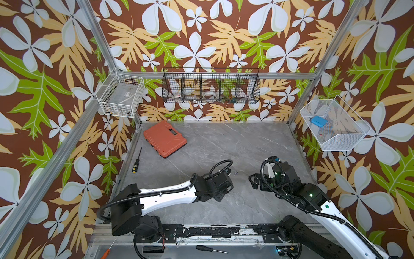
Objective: Insert wireless bluetooth earbuds into charging case
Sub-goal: Pick up the charging case from the center of the table.
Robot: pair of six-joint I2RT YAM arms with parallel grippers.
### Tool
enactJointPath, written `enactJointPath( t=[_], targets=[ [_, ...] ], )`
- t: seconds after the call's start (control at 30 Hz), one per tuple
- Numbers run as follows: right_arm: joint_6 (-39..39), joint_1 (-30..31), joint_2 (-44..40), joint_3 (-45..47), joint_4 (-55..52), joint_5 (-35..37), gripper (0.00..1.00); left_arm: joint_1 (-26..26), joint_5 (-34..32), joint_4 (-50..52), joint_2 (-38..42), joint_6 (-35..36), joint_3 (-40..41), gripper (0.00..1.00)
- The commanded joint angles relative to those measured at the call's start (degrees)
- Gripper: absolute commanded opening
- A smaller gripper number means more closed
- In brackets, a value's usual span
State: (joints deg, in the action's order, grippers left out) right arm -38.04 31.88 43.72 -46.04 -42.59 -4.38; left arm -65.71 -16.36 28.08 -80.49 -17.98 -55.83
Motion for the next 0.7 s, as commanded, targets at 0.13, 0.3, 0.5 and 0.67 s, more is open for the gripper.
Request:
enactJointPath(
  t=[0.13, 0.3, 0.5, 0.67],
  targets=[
    [1.6, -0.1, 3.1, 2.1, 12.2, -21.6, 0.94, -1.0, -1.5, -5.2, 11.0, 9.3, 6.2, 0.41],
    [0.4, 0.1, 4.8, 5.9, 21.4, -33.5, 0.90, -2.4, -0.3, -7.1, 15.4, 12.6, 9.1, 0.42],
    [0.0, 1.8, 8.5, 6.9, 27.2, -36.3, 0.87, -4.2, 1.2, -7.6, 15.5, 13.8, 10.0, 0.42],
    [0.1, 6.4, 12.9, 6.9, 31.0, -36.9, 0.83, -4.4, 2.2, -8.0, 15.2, 13.9, 9.9, 0.42]
  ],
)
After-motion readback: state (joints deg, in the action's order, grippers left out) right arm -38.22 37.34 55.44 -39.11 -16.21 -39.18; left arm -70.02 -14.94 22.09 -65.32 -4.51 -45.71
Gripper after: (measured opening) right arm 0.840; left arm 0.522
